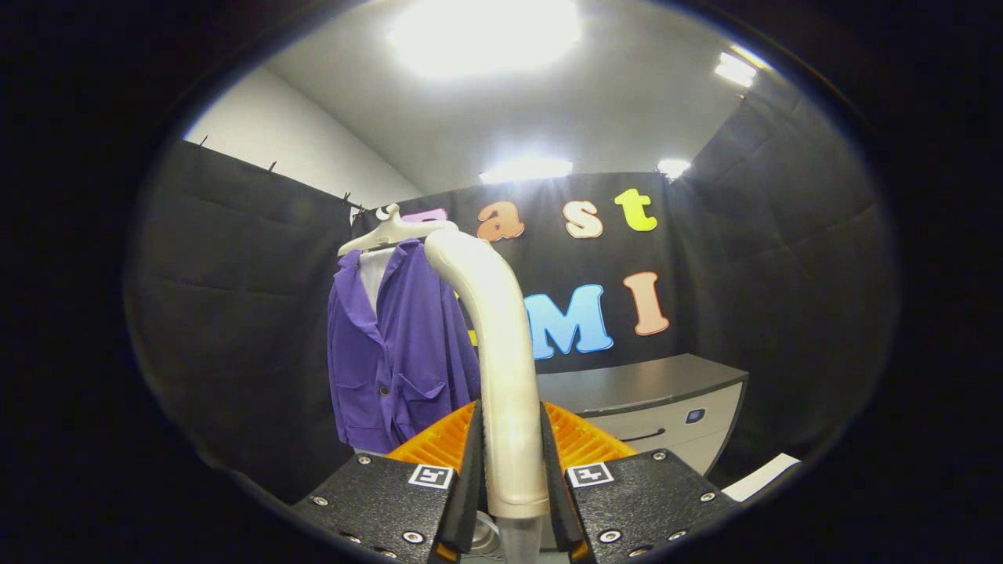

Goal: Iron the clothes twice with a garment steamer, once on the left side and once on the right side.

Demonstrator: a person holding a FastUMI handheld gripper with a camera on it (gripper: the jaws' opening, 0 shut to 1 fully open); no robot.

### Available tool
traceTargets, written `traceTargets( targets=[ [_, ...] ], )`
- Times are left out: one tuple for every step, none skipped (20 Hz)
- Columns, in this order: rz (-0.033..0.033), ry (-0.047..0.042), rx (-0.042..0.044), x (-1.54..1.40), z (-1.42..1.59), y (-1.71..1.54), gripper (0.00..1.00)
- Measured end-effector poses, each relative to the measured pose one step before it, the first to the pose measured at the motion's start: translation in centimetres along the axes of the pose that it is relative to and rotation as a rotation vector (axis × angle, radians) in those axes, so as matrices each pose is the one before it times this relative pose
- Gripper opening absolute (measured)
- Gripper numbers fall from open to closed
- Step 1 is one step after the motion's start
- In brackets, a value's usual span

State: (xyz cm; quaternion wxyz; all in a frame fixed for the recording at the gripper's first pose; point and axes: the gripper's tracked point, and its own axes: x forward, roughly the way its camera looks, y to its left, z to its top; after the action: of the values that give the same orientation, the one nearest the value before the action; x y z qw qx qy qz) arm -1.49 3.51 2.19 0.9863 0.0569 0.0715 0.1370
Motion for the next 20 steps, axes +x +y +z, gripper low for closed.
traceTargets(
  targets=[
    [-0.00684,0.00037,0.00497,-0.505,-0.058,-0.558,0.39],
    [-0.00881,0.00236,0.00468,-0.509,-0.166,-0.589,0.38],
    [-0.00871,0.00156,0.00489,-0.426,-0.084,-0.631,0.38],
    [-0.01124,-0.00332,0.00484,-0.563,-0.04,-0.788,0.39],
    [-0.01783,-0.03157,0.00646,-0.414,0.513,-0.806,0.39],
    [-0.01025,-0.00315,0.00321,-0.159,0.012,-0.557,0.39],
    [-0.01041,-0.00127,0.00918,-0.121,0.274,-0.595,0.38],
    [-0.00946,0.00047,0.0066,-0.097,-0.117,-0.553,0.38],
    [-0.01111,0.00342,0.00358,0.032,-0.045,-0.536,0.38],
    [-0.00965,-0.00093,0.00185,-0.078,0.063,-0.379,0.39],
    [-0.00416,-0.00306,0.00329,0.168,-0.002,-0.059,0.38],
    [-0.00125,0.00075,0.00435,0.145,-0.193,-0.004,0.38],
    [0.00011,0.0025,0.00024,0.09,-0.065,-0.002,0.38],
    [0.00114,0.00105,-0.00519,0.13,-0.137,-0.016,0.38],
    [0.00165,0.00157,-0.00507,0.194,-0.021,0.114,0.38],
    [0.00187,-0.00057,-0.00104,0.122,-0.071,0.116,0.38],
    [-0.00178,-0.01023,0.00255,0.133,0.289,0.01,0.38],
    [-0.00336,-0.00032,0.00116,0.177,-0.025,-0.011,0.38],
    [-0.00615,-0.00496,0.00341,0.107,0.173,-0.084,0.38],
    [-0.00431,-0.00067,0.0036,0.043,0.176,-0.123,0.38]
  ],
)
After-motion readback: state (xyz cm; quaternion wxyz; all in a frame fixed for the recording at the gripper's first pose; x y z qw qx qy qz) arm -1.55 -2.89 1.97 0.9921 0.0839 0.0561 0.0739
